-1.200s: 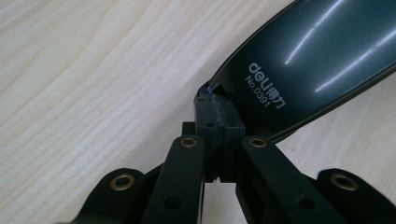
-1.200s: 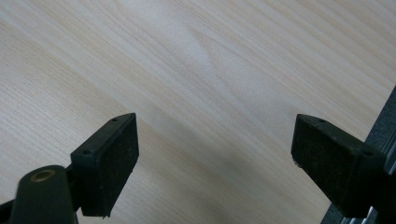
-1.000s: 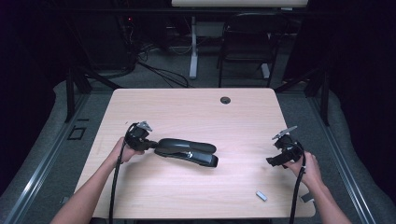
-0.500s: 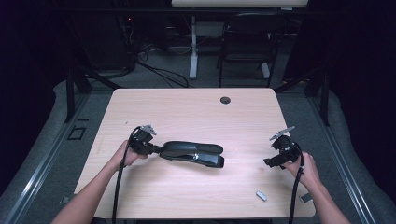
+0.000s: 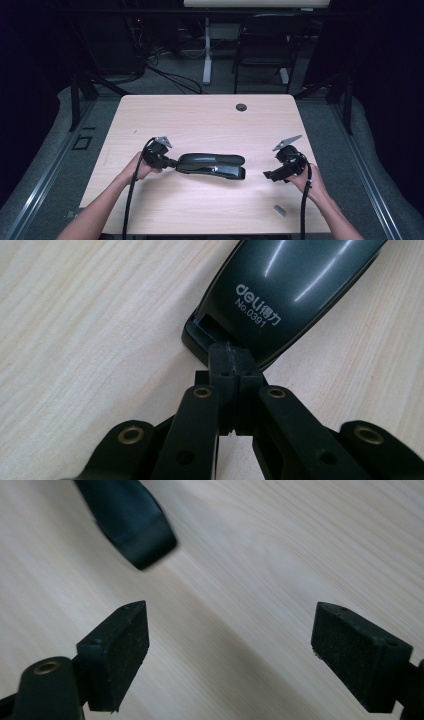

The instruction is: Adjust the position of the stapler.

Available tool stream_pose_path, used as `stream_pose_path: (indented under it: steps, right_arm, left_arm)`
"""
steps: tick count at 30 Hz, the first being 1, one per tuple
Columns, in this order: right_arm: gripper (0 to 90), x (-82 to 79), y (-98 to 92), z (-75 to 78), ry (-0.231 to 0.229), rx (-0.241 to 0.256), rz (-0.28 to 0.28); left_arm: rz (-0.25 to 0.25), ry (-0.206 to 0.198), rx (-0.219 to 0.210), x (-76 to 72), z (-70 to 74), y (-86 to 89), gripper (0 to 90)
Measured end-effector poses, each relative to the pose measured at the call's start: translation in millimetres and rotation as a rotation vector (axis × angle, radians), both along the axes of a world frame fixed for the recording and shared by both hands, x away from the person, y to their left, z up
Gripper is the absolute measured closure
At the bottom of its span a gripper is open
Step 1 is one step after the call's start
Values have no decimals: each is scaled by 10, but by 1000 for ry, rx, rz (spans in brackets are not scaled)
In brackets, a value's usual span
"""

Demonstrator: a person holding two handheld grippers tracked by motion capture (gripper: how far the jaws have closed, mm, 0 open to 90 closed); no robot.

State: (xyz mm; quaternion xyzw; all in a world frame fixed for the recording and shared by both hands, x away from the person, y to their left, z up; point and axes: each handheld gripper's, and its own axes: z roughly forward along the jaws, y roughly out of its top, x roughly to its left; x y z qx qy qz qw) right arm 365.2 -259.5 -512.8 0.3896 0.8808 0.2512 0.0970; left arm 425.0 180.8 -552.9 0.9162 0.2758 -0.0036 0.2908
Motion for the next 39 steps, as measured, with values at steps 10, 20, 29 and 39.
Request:
stream_pose_path:
  steps: [10,20,29,39]
  right_arm:
    - [274,-9,535,92,-6,118,117]
    - [515,35,684,115,-56,95,121]
    - [531,90,657,117,-49,91,157]
    - [522,197,618,100,-39,109,165]
  left_arm:
    - [-17,13,-14,-27,-8,-53,900]
    - [-22,22,-15,-41,-6,-86,900]
    - [-19,35,-24,-44,-10,-90,900]
    - [-6,26,0,-82,6,-128,899]
